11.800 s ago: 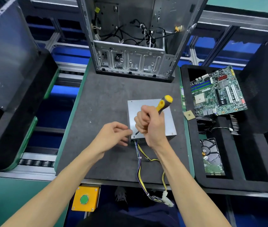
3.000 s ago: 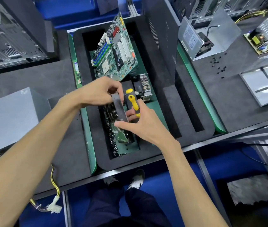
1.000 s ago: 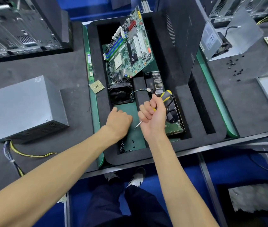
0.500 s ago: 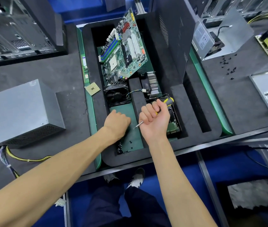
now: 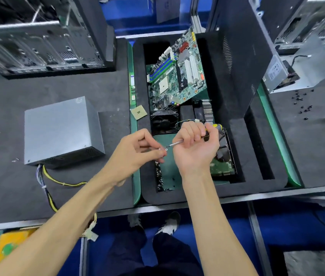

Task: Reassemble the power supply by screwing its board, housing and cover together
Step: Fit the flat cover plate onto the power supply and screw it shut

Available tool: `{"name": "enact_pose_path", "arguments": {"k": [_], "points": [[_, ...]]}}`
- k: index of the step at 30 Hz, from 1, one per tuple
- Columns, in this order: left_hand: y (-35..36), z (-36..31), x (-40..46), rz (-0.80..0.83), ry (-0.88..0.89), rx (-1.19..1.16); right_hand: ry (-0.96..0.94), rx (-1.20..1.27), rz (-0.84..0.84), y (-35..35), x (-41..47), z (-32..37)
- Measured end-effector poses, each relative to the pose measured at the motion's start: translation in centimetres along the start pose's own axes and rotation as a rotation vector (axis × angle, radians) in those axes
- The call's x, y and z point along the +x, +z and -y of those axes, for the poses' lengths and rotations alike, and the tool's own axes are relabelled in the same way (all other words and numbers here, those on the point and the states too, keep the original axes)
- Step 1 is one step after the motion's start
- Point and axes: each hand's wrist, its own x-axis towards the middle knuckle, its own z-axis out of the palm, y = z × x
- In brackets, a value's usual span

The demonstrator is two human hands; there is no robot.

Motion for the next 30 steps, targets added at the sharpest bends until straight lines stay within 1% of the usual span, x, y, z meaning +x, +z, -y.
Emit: {"name": "enact_pose_path", "arguments": {"k": [2,4,8,17,20,23,26,30], "points": [[-1.3,-0.7,-1.2,-0.03,-0.01,-0.129,0.025,0.011,0.0,0.9,-0.2,-1.5],[-2.5,-1.2,-2.2,-0.082,-0.013,-0.197,0.042,0.006,-0.008,1.5,-0.4,-3.3],[-4.8,-2.0,-3.6,-0.152,0.018,-0.28,0.05,-0.064,-0.018,2.4,-0.8,-7.5],[-10.2,-2.4,-6.0,-0.26,0.056,-0.438,-0.036,-0.209,0.0,3.5,-1.2,-15.1],[-11.8,-2.2,-6.5,-0.278,0.087,-0.387,-0.086,-0.259,-0.001,3.7,-1.4,-17.2],[-13.3,-2.0,-6.9,-0.33,0.124,-0.299,-0.142,-0.31,0.005,3.7,-1.7,-19.1],[-14.5,-2.1,-7.4,-0.363,0.18,-0.218,-0.148,-0.3,0.012,3.7,-2.0,-20.7],[-15.8,-2.3,-7.9,-0.354,0.238,-0.03,-0.141,-0.277,0.007,3.7,-2.4,-22.0]]}}
